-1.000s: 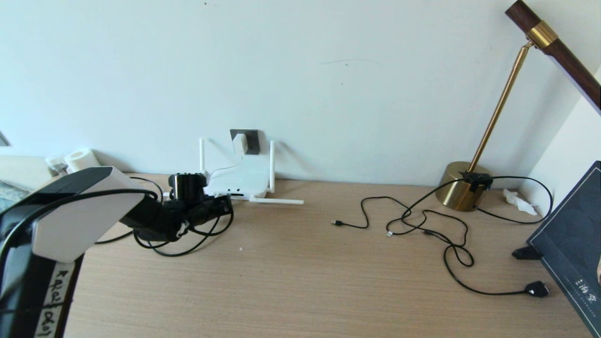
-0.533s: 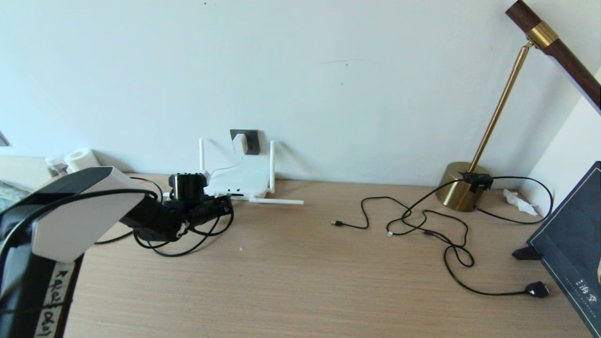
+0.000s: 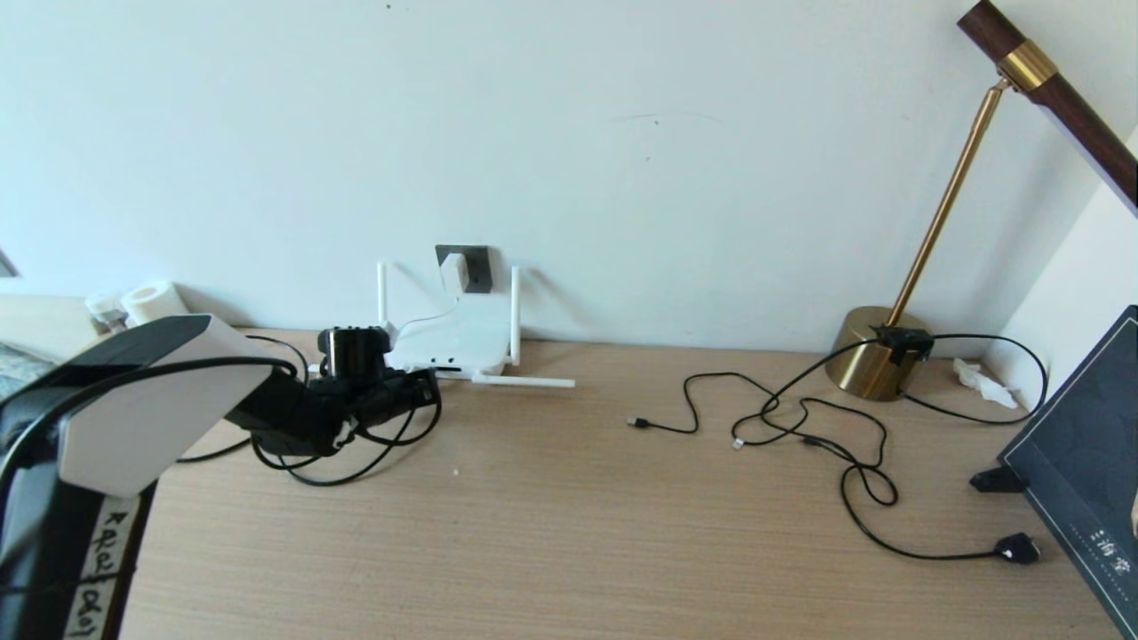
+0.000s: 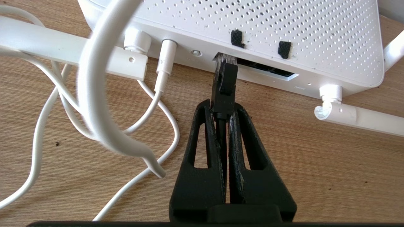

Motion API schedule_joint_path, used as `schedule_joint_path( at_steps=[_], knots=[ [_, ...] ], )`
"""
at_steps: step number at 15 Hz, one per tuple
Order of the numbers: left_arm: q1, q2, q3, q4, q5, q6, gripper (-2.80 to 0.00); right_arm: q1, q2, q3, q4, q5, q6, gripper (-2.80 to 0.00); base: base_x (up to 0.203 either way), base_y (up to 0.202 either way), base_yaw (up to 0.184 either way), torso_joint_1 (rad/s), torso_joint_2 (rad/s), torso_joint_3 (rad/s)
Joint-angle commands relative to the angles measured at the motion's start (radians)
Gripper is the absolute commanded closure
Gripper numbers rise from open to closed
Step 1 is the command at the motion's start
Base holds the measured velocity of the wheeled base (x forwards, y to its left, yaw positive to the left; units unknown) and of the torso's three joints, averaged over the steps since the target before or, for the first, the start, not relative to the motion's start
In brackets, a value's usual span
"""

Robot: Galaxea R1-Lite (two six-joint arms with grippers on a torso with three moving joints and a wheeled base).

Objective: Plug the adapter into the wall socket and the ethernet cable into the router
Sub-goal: Plug cable into router interface

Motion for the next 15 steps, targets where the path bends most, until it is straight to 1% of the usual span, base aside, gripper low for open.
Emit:
schedule_joint_path(
  at_steps=[1, 15],
  knots=[
    [0.000, 0.000, -0.002, -0.004, 0.000, -0.002, 0.00, 0.000, 0.000, 0.000, 0.001, 0.001, 0.000, -2.80, 0.000, 0.000, 0.000, 0.000, 0.00, 0.000],
    [-0.002, 0.007, -0.022, 0.005, 0.005, -0.002, 0.00, 0.000, 0.001, 0.000, 0.001, 0.001, 0.000, -2.80, 0.000, 0.000, 0.000, 0.000, 0.00, 0.000]
  ],
)
